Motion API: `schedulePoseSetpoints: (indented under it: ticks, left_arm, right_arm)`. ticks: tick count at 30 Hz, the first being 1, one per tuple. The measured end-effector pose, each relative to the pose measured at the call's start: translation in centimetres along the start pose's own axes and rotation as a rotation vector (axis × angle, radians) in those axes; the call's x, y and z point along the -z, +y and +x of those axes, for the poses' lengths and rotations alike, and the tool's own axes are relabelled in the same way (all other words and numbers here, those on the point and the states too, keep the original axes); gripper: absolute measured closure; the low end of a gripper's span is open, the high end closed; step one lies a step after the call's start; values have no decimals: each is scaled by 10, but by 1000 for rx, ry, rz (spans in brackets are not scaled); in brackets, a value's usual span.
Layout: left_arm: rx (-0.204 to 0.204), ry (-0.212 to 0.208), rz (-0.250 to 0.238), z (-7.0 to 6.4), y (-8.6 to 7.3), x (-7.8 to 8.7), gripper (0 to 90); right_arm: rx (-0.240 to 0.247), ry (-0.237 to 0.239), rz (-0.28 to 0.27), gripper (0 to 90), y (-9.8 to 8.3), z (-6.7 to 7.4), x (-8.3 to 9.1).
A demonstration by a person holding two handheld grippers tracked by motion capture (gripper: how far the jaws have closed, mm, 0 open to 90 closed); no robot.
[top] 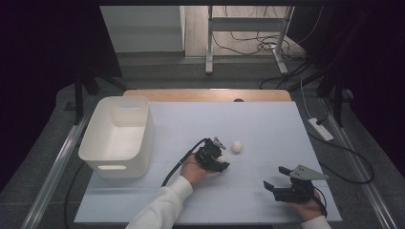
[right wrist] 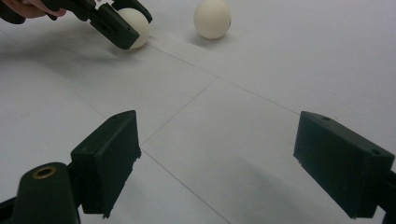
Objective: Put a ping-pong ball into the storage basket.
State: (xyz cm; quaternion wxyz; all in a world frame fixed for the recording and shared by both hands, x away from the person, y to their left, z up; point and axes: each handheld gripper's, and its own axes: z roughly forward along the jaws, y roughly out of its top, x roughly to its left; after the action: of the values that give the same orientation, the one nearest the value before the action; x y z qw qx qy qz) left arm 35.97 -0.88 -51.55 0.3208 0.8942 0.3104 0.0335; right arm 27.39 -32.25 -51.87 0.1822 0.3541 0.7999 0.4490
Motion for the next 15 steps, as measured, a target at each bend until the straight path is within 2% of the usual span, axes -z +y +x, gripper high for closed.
schedulePoseSetpoints:
  ticks: [15]
  left_arm:
    - [1,7,-26,1,0,7,506]
  right_arm:
    - [0,-4,-1,143,0,0,0]
